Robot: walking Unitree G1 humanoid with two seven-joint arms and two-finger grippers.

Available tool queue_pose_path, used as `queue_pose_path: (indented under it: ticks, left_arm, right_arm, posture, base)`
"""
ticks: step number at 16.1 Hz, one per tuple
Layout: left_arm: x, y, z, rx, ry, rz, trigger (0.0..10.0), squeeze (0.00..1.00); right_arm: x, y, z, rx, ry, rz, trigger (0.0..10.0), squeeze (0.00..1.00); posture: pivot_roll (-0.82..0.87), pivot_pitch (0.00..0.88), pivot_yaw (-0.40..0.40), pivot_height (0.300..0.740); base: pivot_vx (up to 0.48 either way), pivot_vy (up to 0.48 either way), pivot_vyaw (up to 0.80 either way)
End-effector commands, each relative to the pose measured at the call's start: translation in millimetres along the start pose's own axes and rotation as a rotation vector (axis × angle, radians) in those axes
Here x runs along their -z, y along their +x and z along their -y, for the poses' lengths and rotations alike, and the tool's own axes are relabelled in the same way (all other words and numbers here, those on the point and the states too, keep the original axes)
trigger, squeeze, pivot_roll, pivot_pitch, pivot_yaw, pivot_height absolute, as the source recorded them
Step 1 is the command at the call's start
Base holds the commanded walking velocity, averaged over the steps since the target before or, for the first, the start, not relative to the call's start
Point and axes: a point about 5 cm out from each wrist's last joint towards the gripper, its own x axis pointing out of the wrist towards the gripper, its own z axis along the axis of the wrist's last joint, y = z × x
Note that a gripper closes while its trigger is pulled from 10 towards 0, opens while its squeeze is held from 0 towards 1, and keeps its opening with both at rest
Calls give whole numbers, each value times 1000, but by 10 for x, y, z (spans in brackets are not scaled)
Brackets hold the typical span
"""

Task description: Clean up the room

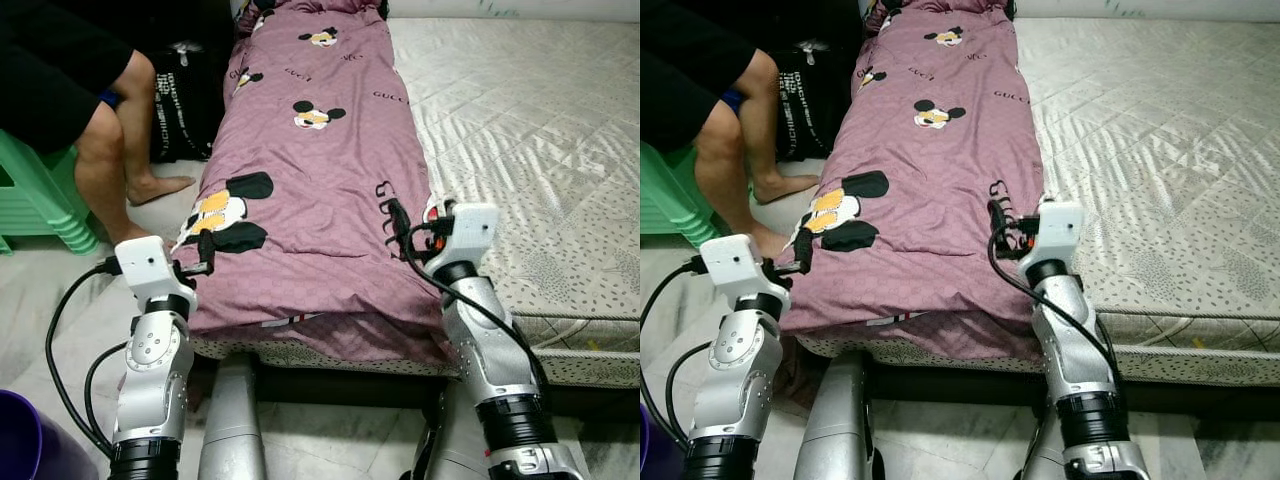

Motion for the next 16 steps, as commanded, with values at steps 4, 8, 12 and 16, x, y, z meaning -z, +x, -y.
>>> queue_pose_path:
  ticks: [4,8,12,16]
  left_arm:
    - [-44,23,11,4,9,15,10000,0]
    - [-36,41,41,10,2,14,10000,0]
    - [-35,49,37,15,4,12,10000,0]
    - [-34,45,43,20,8,9,10000,0]
  right_arm:
    - [-118,61,40,6,-2,34,10000,0]
    - [-109,49,53,10,-7,29,10000,0]
    - [-99,46,89,29,-10,24,10000,0]
    - [-18,-6,149,74,-39,-10,10000,0]
  posture:
    - [4,0,37,558]
    - [-3,0,38,608]
    - [-2,0,41,663]
    - [0,0,46,673]
  base:
    - [0,0,0]
    - [0,0,0]
    - [0,0,0]
    - [0,0,0]
